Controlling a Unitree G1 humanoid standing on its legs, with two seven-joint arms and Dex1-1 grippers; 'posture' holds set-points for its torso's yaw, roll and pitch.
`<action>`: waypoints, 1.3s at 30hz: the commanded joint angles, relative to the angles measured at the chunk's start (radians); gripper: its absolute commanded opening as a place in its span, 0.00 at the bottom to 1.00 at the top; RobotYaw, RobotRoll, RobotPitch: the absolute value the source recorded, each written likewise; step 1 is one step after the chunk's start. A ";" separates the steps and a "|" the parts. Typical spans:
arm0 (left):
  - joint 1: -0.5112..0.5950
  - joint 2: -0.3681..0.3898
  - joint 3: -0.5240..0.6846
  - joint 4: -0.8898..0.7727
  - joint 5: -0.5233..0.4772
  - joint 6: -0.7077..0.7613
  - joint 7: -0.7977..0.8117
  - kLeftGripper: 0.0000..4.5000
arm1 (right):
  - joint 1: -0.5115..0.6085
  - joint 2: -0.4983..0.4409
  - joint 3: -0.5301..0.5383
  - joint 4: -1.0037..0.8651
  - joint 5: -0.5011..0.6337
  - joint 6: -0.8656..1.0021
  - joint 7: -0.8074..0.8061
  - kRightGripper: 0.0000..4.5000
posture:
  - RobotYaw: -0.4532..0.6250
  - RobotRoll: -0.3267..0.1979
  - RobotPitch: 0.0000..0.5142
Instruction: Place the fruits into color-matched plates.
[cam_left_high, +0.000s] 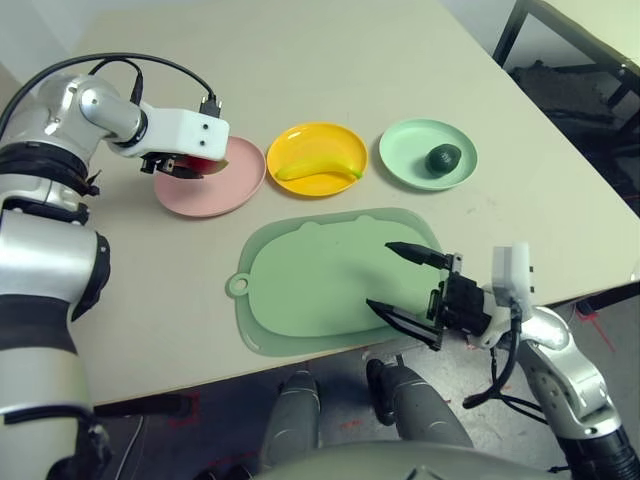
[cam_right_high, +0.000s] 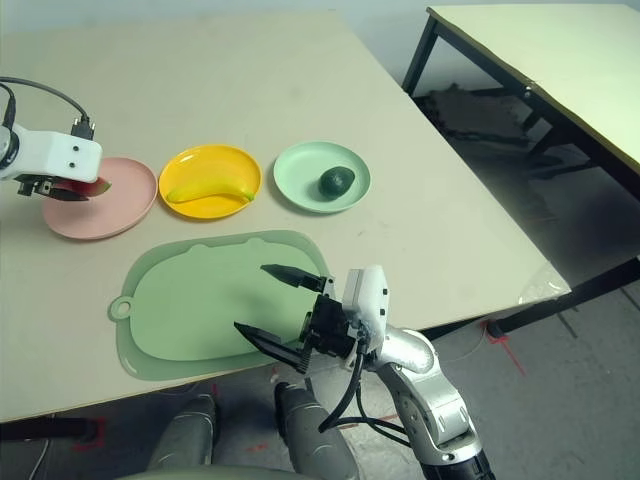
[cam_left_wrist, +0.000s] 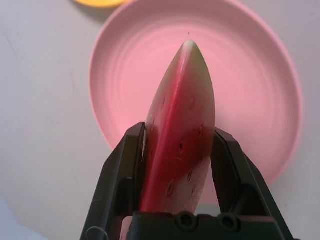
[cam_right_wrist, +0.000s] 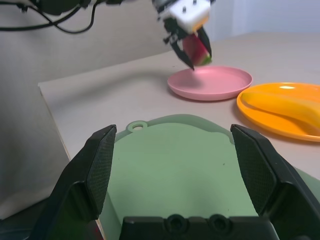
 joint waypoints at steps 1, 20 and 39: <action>0.021 -0.021 -0.002 0.027 0.041 -0.008 0.071 0.48 | 0.015 -0.003 0.000 -0.015 0.010 0.013 -0.013 1.00 | 0.31 0.62 0.35; 0.031 -0.031 0.020 0.044 0.082 -0.013 0.155 0.99 | 0.020 -0.022 0.006 -0.008 0.009 0.012 0.001 1.00 | 0.32 0.62 0.35; 0.541 0.157 0.736 -0.578 -0.644 0.372 -0.021 0.99 | -0.214 0.000 -0.352 0.438 -0.041 -0.089 -0.231 1.00 | 0.38 0.62 0.36</action>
